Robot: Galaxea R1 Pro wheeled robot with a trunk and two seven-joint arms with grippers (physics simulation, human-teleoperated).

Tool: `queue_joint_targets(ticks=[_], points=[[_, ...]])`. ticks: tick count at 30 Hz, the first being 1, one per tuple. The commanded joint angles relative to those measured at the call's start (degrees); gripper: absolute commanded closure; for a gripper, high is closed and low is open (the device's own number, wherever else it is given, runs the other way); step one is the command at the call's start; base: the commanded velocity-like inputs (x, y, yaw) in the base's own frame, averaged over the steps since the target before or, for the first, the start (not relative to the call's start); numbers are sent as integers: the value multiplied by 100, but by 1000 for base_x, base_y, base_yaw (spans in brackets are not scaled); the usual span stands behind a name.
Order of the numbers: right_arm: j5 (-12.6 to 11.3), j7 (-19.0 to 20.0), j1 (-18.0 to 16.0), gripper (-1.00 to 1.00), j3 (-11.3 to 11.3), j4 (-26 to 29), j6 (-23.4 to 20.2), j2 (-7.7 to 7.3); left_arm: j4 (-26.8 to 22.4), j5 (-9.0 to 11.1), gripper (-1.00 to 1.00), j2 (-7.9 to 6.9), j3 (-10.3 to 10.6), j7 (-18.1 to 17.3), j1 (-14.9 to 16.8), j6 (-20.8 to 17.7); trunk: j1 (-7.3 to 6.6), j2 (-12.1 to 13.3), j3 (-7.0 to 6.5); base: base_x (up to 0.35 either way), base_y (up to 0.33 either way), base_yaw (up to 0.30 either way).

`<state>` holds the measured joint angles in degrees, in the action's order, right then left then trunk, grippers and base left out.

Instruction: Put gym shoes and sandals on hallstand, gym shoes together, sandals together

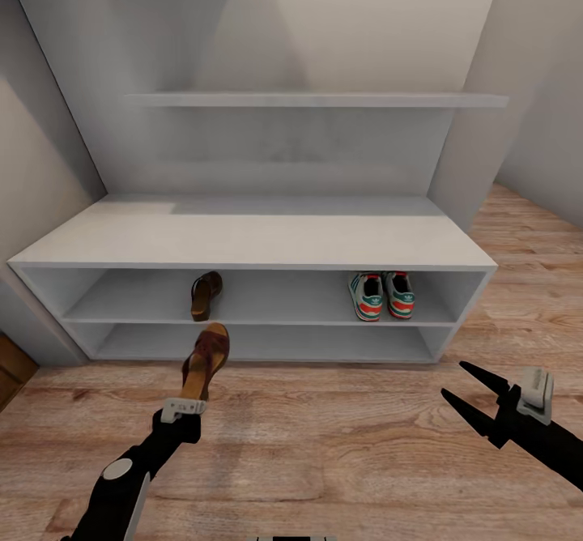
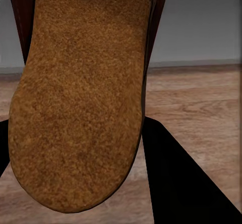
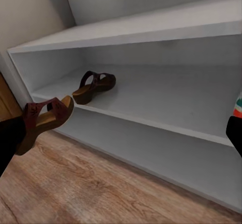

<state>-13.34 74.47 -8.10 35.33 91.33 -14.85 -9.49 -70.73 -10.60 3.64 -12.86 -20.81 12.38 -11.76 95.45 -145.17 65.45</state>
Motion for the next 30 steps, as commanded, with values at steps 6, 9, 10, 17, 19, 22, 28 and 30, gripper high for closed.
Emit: queue_joint_targets(ticks=[6,9,10,17,19,22,28,30], points=[[-20,28,-6,-100,13,-3,-63,-1,86,-47,100,41,278,108,23,-13,-1,-2,5,0,0,0],[-18,28,-6,-100,5,-5,-66,3,111,-43,100,44,343,126,26,-1,-1,-2,5,0,0,0],[-17,25,-6,-100,-3,-6,-67,5,120,-38,100,43,365,123,28,15,-1,-2,5,0,0,0],[-7,18,-7,-100,-29,-8,-68,13,148,-23,100,20,423,96,32,122,-1,-2,5,0,0,0],[-6,19,-7,-100,-32,-9,-68,12,151,-22,100,12,429,90,33,134,-1,-2,5,0,0,0],[-5,18,-7,-100,-36,-9,-69,11,158,-19,100,-5,430,72,39,149,-1,-2,5,0,0,0],[-3,16,-7,-100,-41,-9,-70,9,301,-17,100,-34,418,-110,208,156,-1,-2,5,0,0,0],[-2,17,-7,-100,-42,-9,-70,9,500,-19,100,-54,401,-266,375,163,-1,-2,5,0,0,0]])
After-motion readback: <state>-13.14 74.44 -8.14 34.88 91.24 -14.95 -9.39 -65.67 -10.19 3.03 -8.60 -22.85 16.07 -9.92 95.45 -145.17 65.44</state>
